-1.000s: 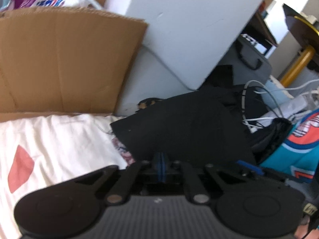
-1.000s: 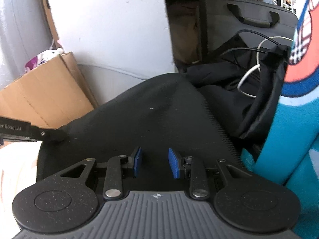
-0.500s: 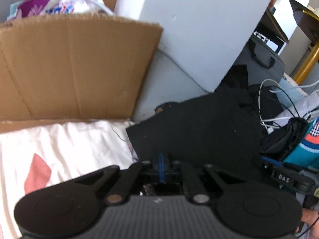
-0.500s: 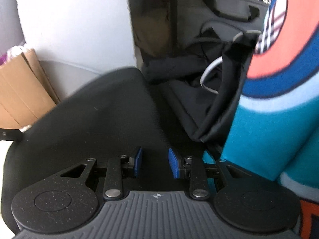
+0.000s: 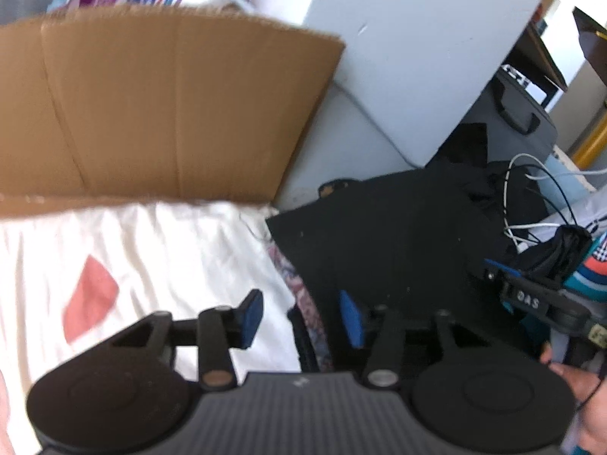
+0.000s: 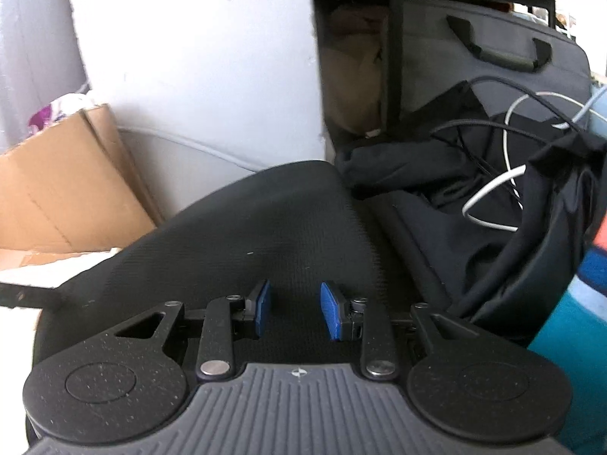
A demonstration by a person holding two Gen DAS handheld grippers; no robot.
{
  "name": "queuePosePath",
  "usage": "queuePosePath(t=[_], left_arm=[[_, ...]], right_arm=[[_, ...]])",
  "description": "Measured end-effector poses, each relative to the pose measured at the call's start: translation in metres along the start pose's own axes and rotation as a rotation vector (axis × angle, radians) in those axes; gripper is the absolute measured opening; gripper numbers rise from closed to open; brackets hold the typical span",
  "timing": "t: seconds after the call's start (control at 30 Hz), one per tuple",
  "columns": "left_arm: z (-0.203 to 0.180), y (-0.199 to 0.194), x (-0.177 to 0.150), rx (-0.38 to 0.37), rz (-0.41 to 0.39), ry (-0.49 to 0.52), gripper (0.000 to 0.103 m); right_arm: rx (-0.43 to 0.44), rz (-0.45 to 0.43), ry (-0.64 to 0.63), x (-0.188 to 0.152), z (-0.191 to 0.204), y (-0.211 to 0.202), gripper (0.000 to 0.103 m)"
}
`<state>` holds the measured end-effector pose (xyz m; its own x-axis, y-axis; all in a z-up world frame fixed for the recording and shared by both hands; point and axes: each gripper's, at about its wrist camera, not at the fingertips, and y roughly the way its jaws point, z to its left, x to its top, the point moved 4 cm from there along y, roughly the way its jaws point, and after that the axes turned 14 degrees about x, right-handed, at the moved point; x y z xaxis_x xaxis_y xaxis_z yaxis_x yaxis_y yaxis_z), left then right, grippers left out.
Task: Fold clothes
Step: 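Press the placed shorts flat with both open grippers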
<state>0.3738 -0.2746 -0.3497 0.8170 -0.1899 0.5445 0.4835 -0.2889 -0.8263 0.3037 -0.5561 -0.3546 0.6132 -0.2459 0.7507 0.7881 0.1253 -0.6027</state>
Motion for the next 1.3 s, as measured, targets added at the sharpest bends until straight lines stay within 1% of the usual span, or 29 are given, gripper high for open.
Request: queuePosePath(t=[0.07,0.1,0.13,0.17,0.23,0.3,0.4,0.47,0.57,0.67,0.7,0.8,0.87,0.97,1.07,1.17,1.3], left_arm=[[-0.001,0.005,-0.003,-0.030,0.016,-0.023,0.051],[-0.002,0.008,-0.004,-0.045,0.023,-0.033,0.047],[-0.003,0.010,-0.005,-0.057,0.023,-0.039,0.041],[-0.005,0.012,-0.005,-0.054,0.022,-0.045,0.040],[-0.006,0.015,-0.003,-0.046,0.019,-0.059,0.034],[-0.006,0.017,0.001,-0.047,0.021,-0.079,0.031],[-0.007,0.020,0.009,-0.062,0.018,-0.077,0.030],[-0.007,0.018,0.009,-0.062,0.012,-0.055,0.030],[-0.002,0.016,0.008,-0.071,0.020,-0.053,0.030],[0.004,0.004,0.004,-0.070,0.033,-0.053,0.031],[0.003,-0.003,0.004,-0.069,0.027,-0.047,0.029],[0.001,-0.025,0.002,-0.077,-0.005,-0.015,0.029],[-0.003,-0.033,0.000,-0.085,-0.012,-0.008,0.029],[-0.013,-0.044,-0.010,-0.106,-0.018,0.010,0.029],[-0.027,-0.041,-0.023,-0.112,-0.005,0.018,0.029],[-0.033,-0.035,-0.037,-0.107,0.020,0.018,0.029],[-0.032,-0.031,-0.050,-0.078,0.035,0.026,0.029]], right_arm=[[-0.028,0.001,0.012,0.002,-0.008,0.005,0.036],[-0.044,0.004,0.020,0.003,-0.012,0.008,0.036],[-0.060,0.012,0.030,0.004,-0.016,0.011,0.036],[-0.077,0.021,0.040,0.006,-0.020,0.015,0.036],[-0.109,0.033,0.059,0.009,-0.028,0.020,0.036],[-0.124,0.023,0.063,0.013,-0.030,0.017,0.036],[-0.106,0.001,0.049,0.014,-0.022,0.007,0.036],[-0.091,-0.008,0.038,0.010,-0.015,-0.001,0.036],[-0.054,-0.022,0.017,0.003,-0.004,-0.016,0.036],[0.004,-0.014,-0.002,-0.006,0.007,-0.033,0.036],[0.017,-0.011,-0.012,-0.010,0.010,-0.038,0.036],[0.039,0.000,-0.045,-0.020,0.018,-0.050,0.036],[0.053,0.001,-0.044,-0.028,0.021,-0.056,0.036],[0.063,0.012,-0.038,-0.040,0.024,-0.058,0.036],[0.063,0.016,-0.043,-0.051,0.026,-0.062,0.037],[0.047,0.020,-0.051,-0.060,0.023,-0.065,0.037],[0.037,0.025,-0.044,-0.070,0.017,-0.072,0.038]])
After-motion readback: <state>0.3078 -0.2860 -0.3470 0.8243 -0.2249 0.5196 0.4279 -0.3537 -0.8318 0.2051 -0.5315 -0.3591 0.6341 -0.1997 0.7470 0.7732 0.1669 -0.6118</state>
